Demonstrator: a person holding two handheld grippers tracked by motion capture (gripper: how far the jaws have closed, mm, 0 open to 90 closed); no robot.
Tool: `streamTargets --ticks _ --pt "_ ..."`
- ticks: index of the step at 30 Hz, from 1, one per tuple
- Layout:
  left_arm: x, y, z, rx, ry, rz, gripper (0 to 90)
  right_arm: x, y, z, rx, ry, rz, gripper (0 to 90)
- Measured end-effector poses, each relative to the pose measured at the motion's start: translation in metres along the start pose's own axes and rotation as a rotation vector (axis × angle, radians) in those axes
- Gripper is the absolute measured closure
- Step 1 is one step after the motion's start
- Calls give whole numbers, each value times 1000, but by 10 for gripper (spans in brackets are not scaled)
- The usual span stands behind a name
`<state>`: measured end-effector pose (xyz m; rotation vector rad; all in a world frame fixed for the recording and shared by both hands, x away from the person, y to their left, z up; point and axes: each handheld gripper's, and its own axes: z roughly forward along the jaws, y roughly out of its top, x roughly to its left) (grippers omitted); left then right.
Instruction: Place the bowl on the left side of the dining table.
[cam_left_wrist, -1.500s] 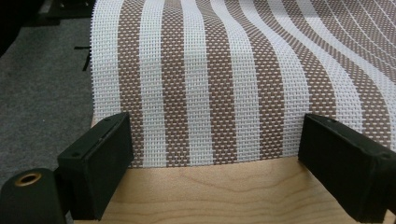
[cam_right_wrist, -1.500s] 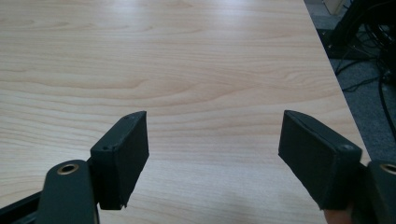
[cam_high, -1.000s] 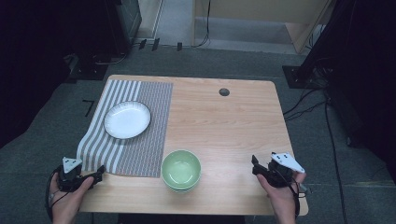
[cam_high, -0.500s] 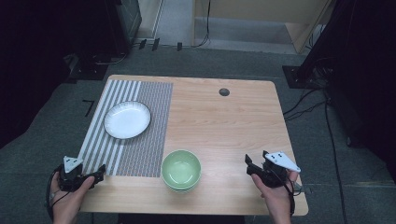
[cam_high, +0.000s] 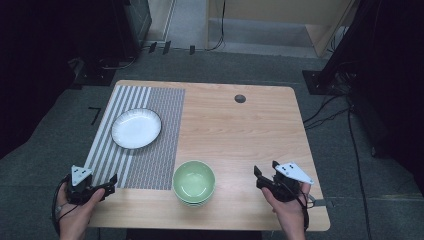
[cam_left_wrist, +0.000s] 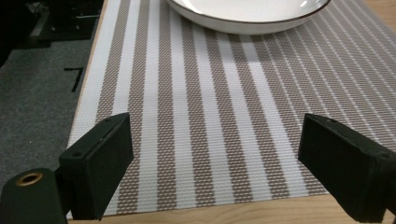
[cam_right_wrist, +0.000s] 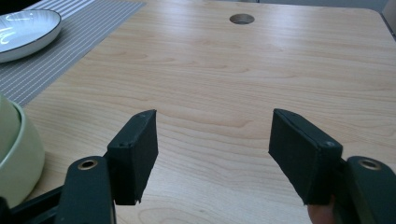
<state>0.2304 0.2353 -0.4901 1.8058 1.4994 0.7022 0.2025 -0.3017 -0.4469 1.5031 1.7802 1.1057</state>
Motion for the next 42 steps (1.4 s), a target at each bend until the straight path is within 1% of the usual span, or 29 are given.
streamTargets --ticks 2,3,6,11,13,19,20,22,23,24,25,26,28,31,35,36,42 --pt "-2 1 -1 -2 -4 2 96 2 0 0 -1 1 0 332" --pt "-3 2 -1 -6 -7 3 96 5 0 1 -1 11 2 332" --pt "-8 4 -3 -12 -18 14 96 9 0 2 -2 18 -3 331" --pt "-14 6 -5 -22 -43 5 96 17 -1 4 -1 29 0 329" --pt "-16 8 -7 -29 -52 3 96 20 -1 5 1 30 -8 326" --pt "-23 12 -10 -46 -67 1 96 26 -1 7 7 44 -4 329" --pt "-25 12 -10 -48 -73 1 96 27 -1 8 12 53 -2 344" --pt "-29 14 -11 -52 -81 -4 96 29 0 8 19 71 11 342" --pt "-29 14 -11 -52 -81 -4 96 29 0 8 19 71 11 342" --pt "-31 16 -11 -56 -86 -1 96 29 1 9 23 76 8 344" --pt "-33 17 -11 -57 -87 5 96 30 2 9 29 84 17 344" --pt "-35 18 -11 -58 -88 11 96 32 4 10 34 97 13 342" --pt "-38 20 -11 -58 -92 19 96 33 6 10 34 104 9 343" --pt "-42 24 -11 -63 -100 19 96 36 11 10 15 126 5 353" --pt "-45 28 -12 -74 -115 15 96 41 16 11 -1 137 -9 353" --pt "-48 31 -12 -81 -123 11 96 43 17 12 -3 142 -11 358" --pt "-57 39 -10 -92 -144 26 96 49 23 17 -19 165 -30 386"
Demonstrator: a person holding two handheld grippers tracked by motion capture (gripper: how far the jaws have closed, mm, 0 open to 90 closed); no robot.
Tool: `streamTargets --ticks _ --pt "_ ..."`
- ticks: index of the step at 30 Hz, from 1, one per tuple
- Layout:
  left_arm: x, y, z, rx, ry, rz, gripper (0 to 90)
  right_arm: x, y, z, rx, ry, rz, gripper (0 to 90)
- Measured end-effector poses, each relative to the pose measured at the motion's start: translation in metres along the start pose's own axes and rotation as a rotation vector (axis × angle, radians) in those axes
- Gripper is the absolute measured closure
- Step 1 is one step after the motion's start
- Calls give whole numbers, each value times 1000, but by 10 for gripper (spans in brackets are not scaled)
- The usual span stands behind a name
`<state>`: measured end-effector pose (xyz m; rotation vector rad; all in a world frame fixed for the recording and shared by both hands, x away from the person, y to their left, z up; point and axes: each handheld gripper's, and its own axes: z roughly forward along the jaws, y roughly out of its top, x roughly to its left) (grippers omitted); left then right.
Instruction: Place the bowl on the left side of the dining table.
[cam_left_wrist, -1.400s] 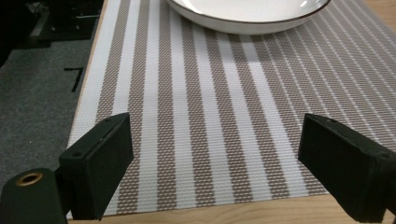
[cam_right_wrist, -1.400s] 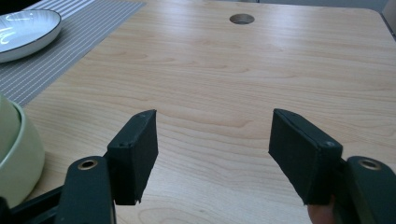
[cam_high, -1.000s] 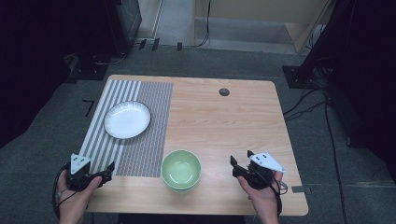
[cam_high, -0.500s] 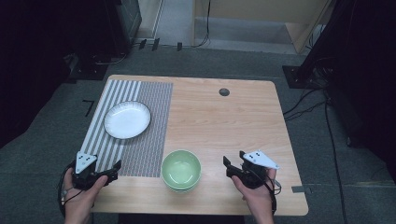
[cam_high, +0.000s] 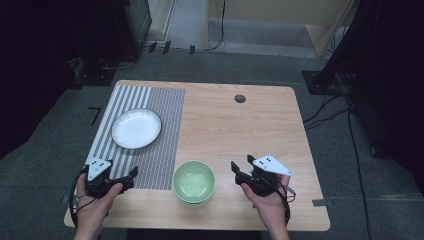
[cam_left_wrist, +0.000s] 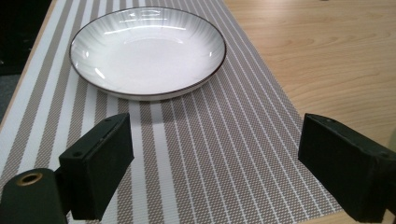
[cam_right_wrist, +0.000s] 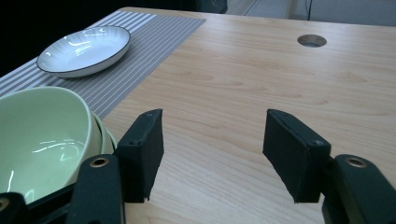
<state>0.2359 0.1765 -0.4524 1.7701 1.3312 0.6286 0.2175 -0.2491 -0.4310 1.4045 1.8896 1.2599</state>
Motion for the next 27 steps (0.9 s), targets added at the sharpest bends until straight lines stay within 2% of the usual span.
streamTargets --ticks 4,5,8,16,19,20,21,22,23,25,27 --pt "-7 4 4 -1 -10 10 96 3 5 4 -2 19 -7 399" --pt "-8 5 5 0 -10 17 96 4 6 5 -2 26 -8 378" --pt "-16 8 9 -1 -1 43 96 4 10 7 -4 7 -17 386" --pt "-36 21 18 -12 -69 54 96 1 21 8 -12 70 10 452" --pt "-47 22 20 -18 -102 66 116 4 20 7 -8 118 27 517" --pt "-51 22 20 -13 -113 84 128 5 19 7 -7 139 33 544" --pt "-55 22 20 -11 -124 93 128 8 18 7 -9 177 37 582" --pt "-55 22 20 -11 -124 93 128 8 18 7 -9 177 37 582" --pt "-57 22 20 -9 -137 98 128 10 17 7 -6 203 44 610" --pt "-61 22 18 -6 -176 78 129 20 14 10 4 251 54 651" --pt "-64 22 16 -8 -199 69 129 27 12 13 18 262 48 665"
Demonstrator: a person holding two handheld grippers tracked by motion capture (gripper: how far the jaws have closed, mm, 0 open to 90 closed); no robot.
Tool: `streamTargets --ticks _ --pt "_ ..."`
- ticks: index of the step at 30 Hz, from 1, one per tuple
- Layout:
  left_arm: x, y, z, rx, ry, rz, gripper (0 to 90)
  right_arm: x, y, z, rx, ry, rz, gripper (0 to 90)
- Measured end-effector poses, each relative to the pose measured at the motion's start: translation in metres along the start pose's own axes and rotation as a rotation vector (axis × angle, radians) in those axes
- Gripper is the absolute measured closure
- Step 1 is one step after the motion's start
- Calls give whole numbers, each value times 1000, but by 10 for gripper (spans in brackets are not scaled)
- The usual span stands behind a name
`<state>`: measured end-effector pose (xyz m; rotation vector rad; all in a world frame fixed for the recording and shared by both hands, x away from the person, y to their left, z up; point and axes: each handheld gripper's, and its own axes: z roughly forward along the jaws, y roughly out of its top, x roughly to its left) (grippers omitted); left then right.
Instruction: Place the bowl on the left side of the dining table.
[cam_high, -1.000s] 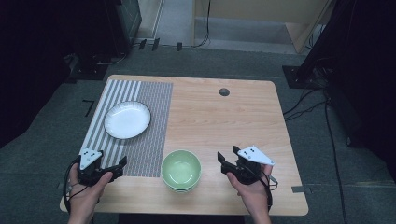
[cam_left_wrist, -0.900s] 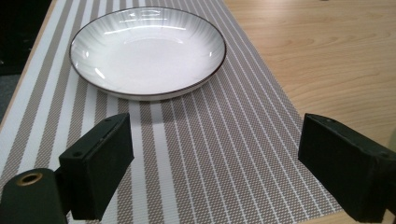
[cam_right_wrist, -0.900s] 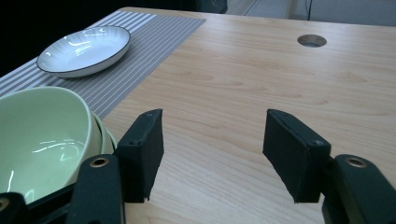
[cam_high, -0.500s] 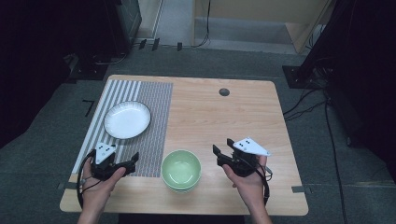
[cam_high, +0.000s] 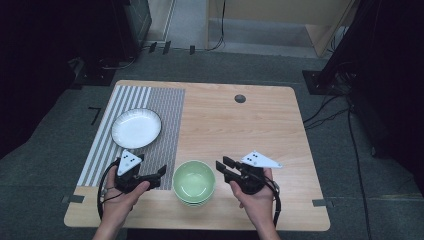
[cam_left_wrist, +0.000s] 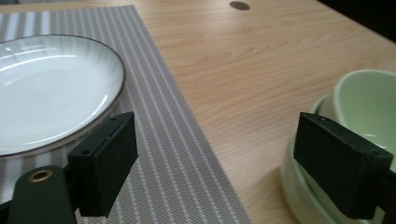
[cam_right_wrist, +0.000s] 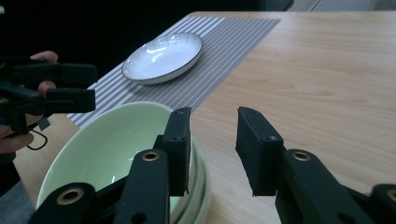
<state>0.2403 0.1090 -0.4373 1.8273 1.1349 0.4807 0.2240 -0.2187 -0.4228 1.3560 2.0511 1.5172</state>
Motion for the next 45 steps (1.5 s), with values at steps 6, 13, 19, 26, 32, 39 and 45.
streamTargets --ticks 6,13,19,26,32,39,45 --pt "-12 0 1 4 -40 8 129 14 -7 15 66 -29 -5 671" --pt "-24 3 1 2 -79 14 145 20 -13 26 123 -67 5 774" --pt "-40 2 8 30 -93 53 145 26 -16 31 112 -109 -58 875" --pt "-50 -4 18 61 -31 98 414 46 -21 25 -65 -179 -328 877" --pt "-57 -8 24 88 5 124 553 40 -14 24 20 -153 -212 841" --pt "-62 -9 28 107 -11 136 640 45 -16 33 120 -206 -219 821" --pt "-60 -9 29 116 -36 118 635 45 -19 34 80 -214 -249 851"
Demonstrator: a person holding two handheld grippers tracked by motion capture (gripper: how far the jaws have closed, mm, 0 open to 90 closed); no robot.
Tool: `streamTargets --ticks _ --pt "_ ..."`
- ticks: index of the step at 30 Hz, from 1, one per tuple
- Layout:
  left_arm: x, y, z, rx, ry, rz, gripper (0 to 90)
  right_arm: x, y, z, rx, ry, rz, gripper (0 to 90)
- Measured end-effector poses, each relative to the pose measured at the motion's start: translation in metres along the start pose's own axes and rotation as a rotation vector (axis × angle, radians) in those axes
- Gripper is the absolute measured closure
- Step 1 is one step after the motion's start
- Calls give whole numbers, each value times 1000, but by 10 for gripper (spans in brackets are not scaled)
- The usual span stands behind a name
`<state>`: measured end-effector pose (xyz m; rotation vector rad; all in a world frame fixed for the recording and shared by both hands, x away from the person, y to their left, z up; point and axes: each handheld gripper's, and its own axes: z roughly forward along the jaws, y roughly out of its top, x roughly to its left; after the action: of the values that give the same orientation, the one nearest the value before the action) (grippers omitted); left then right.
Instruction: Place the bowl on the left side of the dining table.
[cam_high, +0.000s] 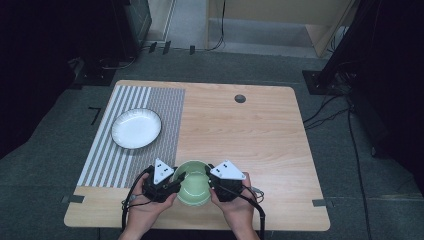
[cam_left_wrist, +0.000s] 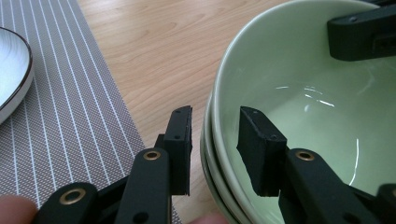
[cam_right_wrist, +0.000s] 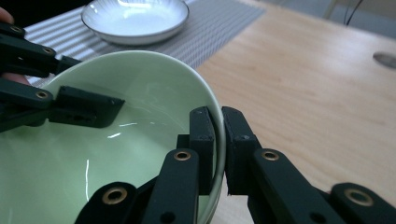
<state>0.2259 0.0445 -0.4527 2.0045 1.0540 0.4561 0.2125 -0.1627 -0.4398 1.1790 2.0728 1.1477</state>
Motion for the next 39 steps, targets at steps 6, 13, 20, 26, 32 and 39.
streamTargets --ticks 6,13,20,26,32,39 --pt "5 3 -5 -14 -96 -42 595 4 2 -14 -152 -30 -90 854" --pt "7 8 -13 -47 -70 -74 687 23 3 -25 -263 -108 -199 853" --pt "11 11 -21 -126 -54 -84 828 29 0 -25 -294 -130 -181 855" --pt "14 15 -26 -160 -31 -68 839 31 3 -26 -300 -120 -132 851" --pt "19 17 -26 -164 -17 -63 838 23 7 -29 -280 -57 -59 701" --pt "33 23 -32 -188 -52 -112 839 4 14 -42 -287 21 59 351"
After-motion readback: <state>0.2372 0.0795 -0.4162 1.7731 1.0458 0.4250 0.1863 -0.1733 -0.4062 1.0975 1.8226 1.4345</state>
